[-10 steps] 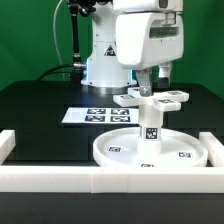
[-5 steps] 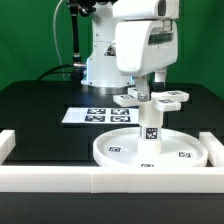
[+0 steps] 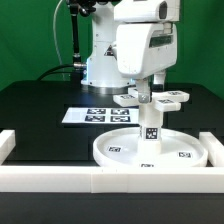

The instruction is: Assemble round table

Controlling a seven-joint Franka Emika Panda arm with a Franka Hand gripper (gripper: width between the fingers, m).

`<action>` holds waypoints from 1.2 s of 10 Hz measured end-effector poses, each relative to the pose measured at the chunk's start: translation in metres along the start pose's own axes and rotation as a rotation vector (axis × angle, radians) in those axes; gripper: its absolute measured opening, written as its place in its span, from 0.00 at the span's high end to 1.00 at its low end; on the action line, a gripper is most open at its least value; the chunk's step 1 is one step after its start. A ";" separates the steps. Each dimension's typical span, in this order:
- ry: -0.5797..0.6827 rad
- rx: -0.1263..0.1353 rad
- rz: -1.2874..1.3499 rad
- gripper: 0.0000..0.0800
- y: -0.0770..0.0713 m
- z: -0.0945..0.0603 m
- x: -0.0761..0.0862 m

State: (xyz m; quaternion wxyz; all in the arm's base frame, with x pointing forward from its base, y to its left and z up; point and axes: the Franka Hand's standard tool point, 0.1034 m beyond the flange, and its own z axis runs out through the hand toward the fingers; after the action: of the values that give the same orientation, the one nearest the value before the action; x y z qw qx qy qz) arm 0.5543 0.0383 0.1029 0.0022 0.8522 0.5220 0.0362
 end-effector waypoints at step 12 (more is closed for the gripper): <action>0.014 -0.013 0.828 0.46 0.002 0.000 0.000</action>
Offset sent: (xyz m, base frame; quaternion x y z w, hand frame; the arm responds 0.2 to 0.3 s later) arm 0.0000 0.0000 0.0000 0.0000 0.0000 0.0000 1.0000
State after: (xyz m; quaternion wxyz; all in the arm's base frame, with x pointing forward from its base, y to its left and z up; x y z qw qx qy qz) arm 0.5559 0.0374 0.1034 -0.0108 0.9899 0.1349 0.0432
